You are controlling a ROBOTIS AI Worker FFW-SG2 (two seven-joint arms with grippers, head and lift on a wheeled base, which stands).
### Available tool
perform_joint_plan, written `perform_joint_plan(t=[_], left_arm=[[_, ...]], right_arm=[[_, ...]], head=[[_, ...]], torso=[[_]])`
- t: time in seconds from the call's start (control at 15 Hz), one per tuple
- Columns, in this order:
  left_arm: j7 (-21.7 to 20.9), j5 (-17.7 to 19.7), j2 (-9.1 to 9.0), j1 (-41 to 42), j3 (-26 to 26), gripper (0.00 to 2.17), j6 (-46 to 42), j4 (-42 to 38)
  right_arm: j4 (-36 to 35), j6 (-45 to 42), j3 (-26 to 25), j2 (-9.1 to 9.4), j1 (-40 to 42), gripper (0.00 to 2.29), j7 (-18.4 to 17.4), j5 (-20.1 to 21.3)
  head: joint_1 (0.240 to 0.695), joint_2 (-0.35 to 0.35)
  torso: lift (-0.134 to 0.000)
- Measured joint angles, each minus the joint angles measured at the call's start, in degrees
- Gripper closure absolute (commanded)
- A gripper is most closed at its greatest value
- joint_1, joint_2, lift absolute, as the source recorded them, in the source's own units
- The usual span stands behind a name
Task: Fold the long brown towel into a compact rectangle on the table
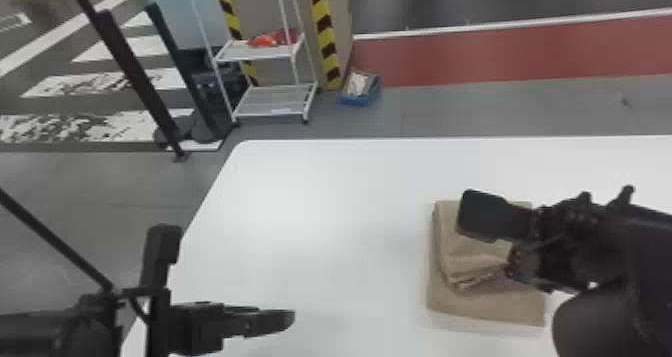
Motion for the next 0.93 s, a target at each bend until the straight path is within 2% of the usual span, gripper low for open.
perform_joint_plan(t=[0.4,0.53,0.6,0.67,0.73,0.8,0.87,0.93], left_arm=[[3.4,2.6,-2.38,0.1,-3.6,0.21,0.0,-0.4],[3.8,3.4,-3.27,0.5,-5.5,0.34,0.0,0.0],[4.4,4.5,-3.62,0.6,-6.4,0.54,0.0,0.2],[5.2,5.8,-3.89,0.7,-7.1,0.86,0.0,0.3],[5.8,7.0,-4.19,0.7,-7.8,1.40,0.0,0.5],[6.1,7.9,-4.51,0.6,-8.3,1.84,0.0,0.5],[6.6,9.6,-5.01,0.5,-8.5,2.00,0.0,0.6],[7.5,12.0,-5.48,0.3,-8.6,2.01,0.0,0.9]], right_arm=[[-3.1,0.3,-5.2,0.74,0.5,1.42,0.0,-1.7],[-3.6,0.4,-5.9,0.80,0.7,1.42,0.0,-1.7],[-3.8,0.4,-6.1,0.89,0.7,1.42,0.0,-1.7],[-4.0,0.4,-6.3,0.97,0.8,1.42,0.0,-1.7],[-4.2,0.5,-6.4,1.04,0.8,1.42,0.0,-1.7],[-4.3,0.5,-6.5,1.09,0.9,1.42,0.0,-1.7],[-4.5,0.5,-6.6,1.11,1.0,1.42,0.0,-1.7],[-4.6,0.6,-6.7,1.12,1.1,1.42,0.0,-1.7]], head=[[0.695,0.198],[0.695,0.160],[0.695,0.145],[0.695,0.133],[0.695,0.122],[0.695,0.110],[0.695,0.098],[0.695,0.075]], torso=[[-0.124],[-0.124],[-0.124],[-0.124],[-0.124],[-0.124],[-0.124],[-0.124]])
